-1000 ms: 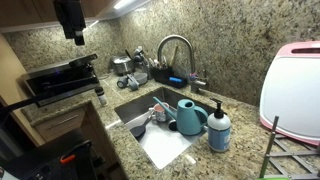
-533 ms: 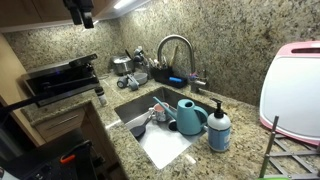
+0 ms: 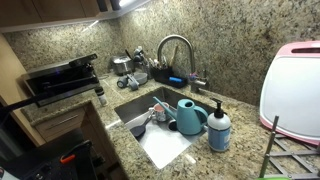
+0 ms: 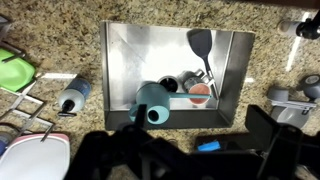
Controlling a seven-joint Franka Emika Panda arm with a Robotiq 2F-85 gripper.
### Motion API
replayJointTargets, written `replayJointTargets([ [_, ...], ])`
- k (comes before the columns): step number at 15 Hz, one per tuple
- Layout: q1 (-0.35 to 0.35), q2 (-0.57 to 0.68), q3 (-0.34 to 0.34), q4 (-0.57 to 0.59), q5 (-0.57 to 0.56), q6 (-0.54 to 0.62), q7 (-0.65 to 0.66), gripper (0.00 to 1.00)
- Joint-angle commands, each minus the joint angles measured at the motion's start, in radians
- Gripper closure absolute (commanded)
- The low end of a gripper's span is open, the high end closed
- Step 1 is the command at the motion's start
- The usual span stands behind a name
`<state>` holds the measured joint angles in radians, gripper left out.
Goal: Press the pump on the bottle
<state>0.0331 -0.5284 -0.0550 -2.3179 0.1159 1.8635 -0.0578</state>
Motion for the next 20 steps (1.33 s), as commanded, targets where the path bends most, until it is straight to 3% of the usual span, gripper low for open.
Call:
replayJointTargets([
  [1,-0.042,0.081,-0.005,0.067,-0.039,0.004,0.000,0.00],
  [2,-0.050,0.086,-0.004,0.068,-0.052,0.007,0.007,0.00],
  [3,-0.054,0.086,-0.006,0.065,-0.057,-0.001,0.003,0.25],
  [4,-0.058,0.084,-0.004,0.059,-0.062,0.006,0.005,0.26],
  [13,-0.092,0.108,-0.023,0.058,-0.097,-0.007,0.014,0.95],
  [14,-0.081,0.088,-0.018,0.043,-0.082,0.001,0.003,0.79],
  [16,-0.089,0.096,-0.023,0.044,-0.083,-0.001,0.003,0.93],
  [20,-0.091,0.100,-0.024,0.045,-0.083,-0.001,0.003,0.95],
])
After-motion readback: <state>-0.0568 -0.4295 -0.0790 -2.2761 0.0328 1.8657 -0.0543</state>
